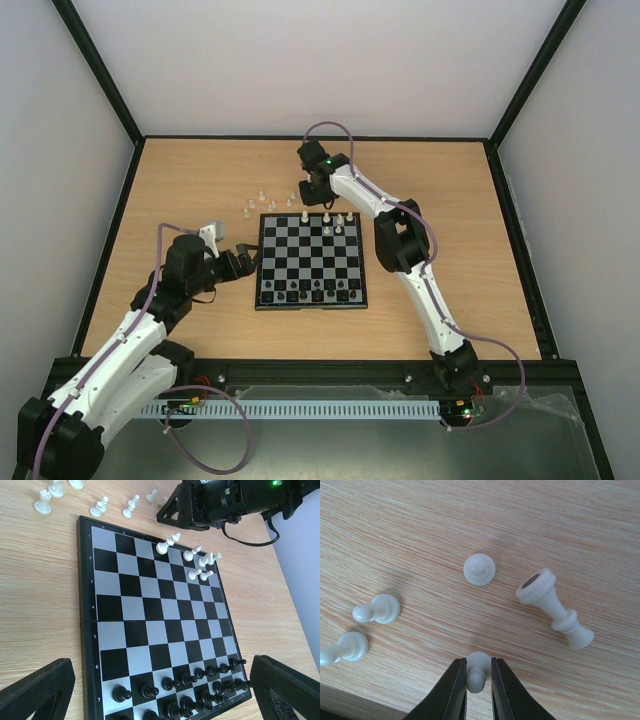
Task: Set up the chess pieces on the board
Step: Pick up the chess piece at the center of the board.
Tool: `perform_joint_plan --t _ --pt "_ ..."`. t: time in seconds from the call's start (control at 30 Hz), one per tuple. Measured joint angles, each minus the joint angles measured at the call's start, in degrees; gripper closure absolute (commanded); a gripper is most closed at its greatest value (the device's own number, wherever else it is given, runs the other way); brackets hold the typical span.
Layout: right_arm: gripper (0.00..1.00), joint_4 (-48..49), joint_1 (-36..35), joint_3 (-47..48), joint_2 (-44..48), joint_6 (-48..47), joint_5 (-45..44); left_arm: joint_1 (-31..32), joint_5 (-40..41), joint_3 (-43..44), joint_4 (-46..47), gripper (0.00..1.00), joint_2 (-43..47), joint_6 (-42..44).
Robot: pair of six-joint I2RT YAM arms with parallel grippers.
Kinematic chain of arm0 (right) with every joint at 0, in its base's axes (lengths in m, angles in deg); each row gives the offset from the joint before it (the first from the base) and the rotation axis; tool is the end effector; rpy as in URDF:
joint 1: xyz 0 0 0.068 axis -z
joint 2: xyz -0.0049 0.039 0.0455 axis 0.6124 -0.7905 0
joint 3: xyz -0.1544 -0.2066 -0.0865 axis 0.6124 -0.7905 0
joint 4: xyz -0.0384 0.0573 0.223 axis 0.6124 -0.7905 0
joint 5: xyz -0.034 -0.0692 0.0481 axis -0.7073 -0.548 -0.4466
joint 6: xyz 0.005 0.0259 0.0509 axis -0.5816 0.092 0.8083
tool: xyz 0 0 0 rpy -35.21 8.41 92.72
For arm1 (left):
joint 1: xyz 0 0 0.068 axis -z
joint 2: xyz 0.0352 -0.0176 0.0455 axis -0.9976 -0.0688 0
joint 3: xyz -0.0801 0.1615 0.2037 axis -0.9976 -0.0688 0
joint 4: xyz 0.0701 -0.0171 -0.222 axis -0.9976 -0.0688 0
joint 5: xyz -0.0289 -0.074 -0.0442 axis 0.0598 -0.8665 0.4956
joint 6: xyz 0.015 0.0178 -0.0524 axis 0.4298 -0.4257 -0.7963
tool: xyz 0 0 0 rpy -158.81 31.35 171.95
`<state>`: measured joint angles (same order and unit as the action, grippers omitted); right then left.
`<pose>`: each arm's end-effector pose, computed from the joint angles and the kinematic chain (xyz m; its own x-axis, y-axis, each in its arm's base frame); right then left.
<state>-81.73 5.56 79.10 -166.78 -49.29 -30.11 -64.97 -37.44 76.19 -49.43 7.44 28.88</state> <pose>0.4539 0.2819 0.1676 -0.7753 -0.1950 -0.6007 -0.3058 0.9481 0.0868 0.1395 -0.0643 0.2412 -0.6584 -0.3692 -0.6559 0.1952 0.7579 -0.6225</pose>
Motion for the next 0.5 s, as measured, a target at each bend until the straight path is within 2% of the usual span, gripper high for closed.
perform_joint_plan --t 0.3,0.5 --pt "0.89 0.0 0.0 0.3 0.3 -0.1 0.1 -0.2 0.0 0.0 0.0 0.01 0.0 0.0" --pt "0.91 0.2 0.0 -2.9 4.1 -0.1 0.3 -0.2 0.0 0.0 0.0 0.01 0.0 0.0"
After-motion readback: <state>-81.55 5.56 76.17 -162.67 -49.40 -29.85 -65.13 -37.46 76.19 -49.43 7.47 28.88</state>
